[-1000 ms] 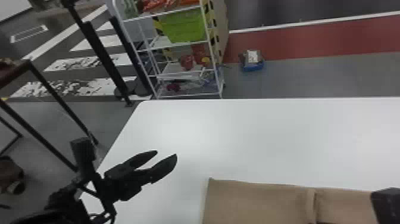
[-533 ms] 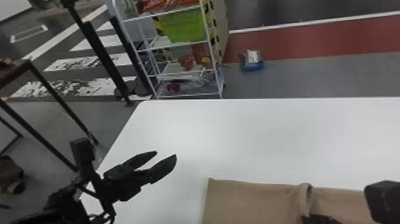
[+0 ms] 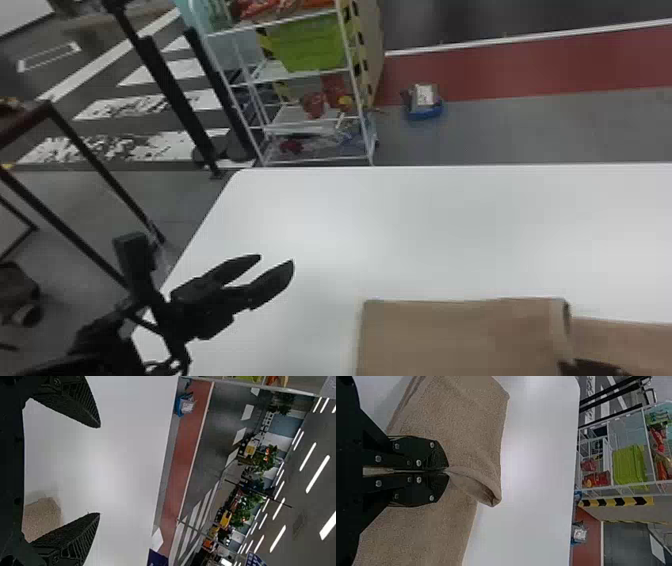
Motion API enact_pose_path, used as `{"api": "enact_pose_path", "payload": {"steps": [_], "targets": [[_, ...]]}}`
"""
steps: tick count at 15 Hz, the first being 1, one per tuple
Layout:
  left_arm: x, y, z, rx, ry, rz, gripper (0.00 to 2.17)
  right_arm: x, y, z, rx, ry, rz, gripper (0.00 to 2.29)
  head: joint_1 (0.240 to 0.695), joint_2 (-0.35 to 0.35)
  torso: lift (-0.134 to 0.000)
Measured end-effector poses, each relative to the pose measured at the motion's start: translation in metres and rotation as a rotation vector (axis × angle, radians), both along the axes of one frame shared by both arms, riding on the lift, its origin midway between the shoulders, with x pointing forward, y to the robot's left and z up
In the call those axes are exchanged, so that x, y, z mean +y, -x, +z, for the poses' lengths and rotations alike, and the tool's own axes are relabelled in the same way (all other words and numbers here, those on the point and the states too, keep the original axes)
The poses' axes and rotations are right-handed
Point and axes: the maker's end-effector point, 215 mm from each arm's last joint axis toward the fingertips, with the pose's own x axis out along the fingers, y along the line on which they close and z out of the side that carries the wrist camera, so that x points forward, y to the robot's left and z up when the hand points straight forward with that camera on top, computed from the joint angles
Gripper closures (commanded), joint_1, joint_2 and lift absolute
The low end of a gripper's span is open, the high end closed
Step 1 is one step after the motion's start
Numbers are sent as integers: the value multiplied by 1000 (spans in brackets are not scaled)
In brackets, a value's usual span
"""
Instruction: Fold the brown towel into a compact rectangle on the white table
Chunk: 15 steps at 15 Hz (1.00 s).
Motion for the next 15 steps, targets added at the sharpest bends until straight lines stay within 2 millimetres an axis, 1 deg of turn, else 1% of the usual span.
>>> {"api": "enact_pose_path", "payload": {"steps": [2, 4, 5, 8, 11, 13, 15], "targets": [[-2, 2, -1, 7, -1, -2, 103, -15, -1, 10, -16, 1, -18, 1099, 695, 350, -124], [-3, 3, -4, 19, 1, -3, 103, -29, 1, 20, -21, -11, -36, 1099, 695, 331, -124], [-4, 4, -5, 23, 1, -3, 103, -35, 4, 22, -14, -16, -43, 1099, 695, 322, -124], [-6, 4, -7, 30, -2, -5, 103, -53, 12, 21, 10, -28, -66, 1099, 695, 295, -124], [-11, 5, -10, 34, -3, -13, 103, -71, 6, 22, 1, -19, -98, 1099, 695, 258, -124], [-11, 6, -11, 38, -5, -13, 103, -78, 0, 21, 1, -16, -110, 1099, 695, 238, -124], [-10, 7, -13, 43, -7, -12, 103, -82, 1, 17, 19, -19, -115, 1099, 695, 232, -124]]}}
